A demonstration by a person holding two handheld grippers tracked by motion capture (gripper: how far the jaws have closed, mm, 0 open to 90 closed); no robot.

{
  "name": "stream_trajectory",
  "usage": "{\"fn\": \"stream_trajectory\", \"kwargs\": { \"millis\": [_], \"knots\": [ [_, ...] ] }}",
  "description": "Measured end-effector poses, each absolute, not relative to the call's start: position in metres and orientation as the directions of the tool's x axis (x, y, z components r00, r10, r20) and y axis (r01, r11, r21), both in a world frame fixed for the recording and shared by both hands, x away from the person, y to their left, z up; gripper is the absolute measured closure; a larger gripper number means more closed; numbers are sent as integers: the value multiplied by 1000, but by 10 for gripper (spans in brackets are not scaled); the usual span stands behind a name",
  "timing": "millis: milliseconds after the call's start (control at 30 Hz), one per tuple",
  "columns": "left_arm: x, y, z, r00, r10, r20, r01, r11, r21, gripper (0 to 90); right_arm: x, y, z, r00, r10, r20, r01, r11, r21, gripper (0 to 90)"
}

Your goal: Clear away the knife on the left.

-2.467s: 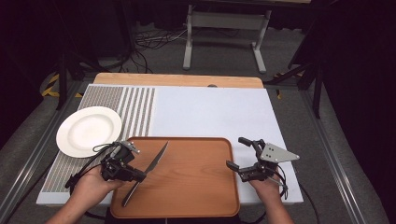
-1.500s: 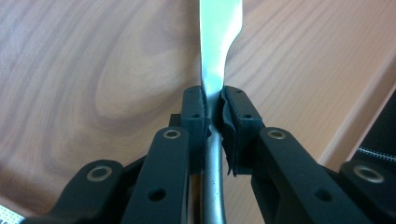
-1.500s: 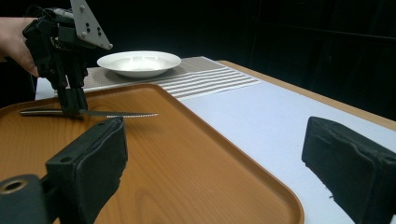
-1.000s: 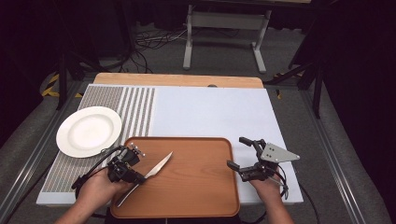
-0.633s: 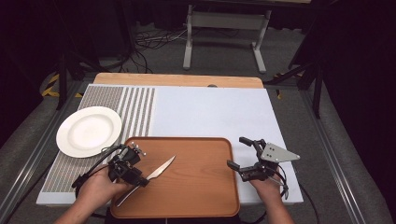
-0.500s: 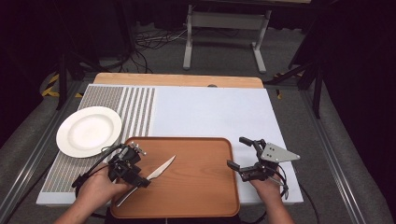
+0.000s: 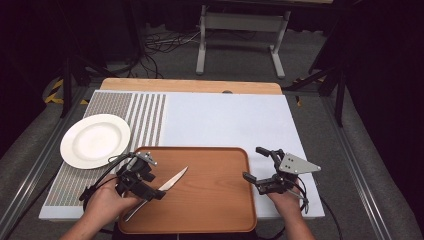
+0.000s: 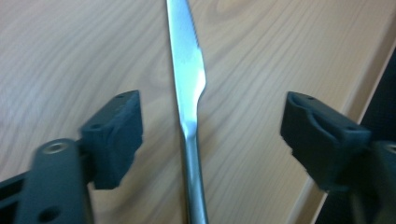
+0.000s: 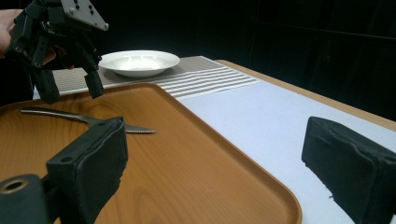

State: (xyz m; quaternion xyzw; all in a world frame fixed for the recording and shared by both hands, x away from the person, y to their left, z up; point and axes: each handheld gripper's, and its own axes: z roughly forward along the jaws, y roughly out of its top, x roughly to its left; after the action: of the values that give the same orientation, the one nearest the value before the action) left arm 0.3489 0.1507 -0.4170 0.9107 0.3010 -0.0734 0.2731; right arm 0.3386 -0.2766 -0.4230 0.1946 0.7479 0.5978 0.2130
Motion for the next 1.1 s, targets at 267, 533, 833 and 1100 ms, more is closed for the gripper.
{"fn": "stream_trajectory", "kwargs": {
  "millis": [267, 533, 833, 1100],
  "knots": [
    [345, 137, -421, 879, 411, -242, 476, -723, 500, 608, 339, -277, -423, -833, 546, -86, 36, 209, 977, 76],
    [341, 130, -425, 939, 303, -163, 344, -805, 484, 900, 339, -277, -423, -834, 545, -87, 36, 210, 977, 76],
    [341, 124, -435, 976, 209, -63, 216, -888, 406, 900, 339, -276, -424, -834, 545, -86, 38, 212, 977, 76],
    [343, 126, -437, 984, 176, -34, 174, -899, 401, 900, 339, -276, -424, -833, 547, -88, 36, 212, 977, 76]
  ]
}}
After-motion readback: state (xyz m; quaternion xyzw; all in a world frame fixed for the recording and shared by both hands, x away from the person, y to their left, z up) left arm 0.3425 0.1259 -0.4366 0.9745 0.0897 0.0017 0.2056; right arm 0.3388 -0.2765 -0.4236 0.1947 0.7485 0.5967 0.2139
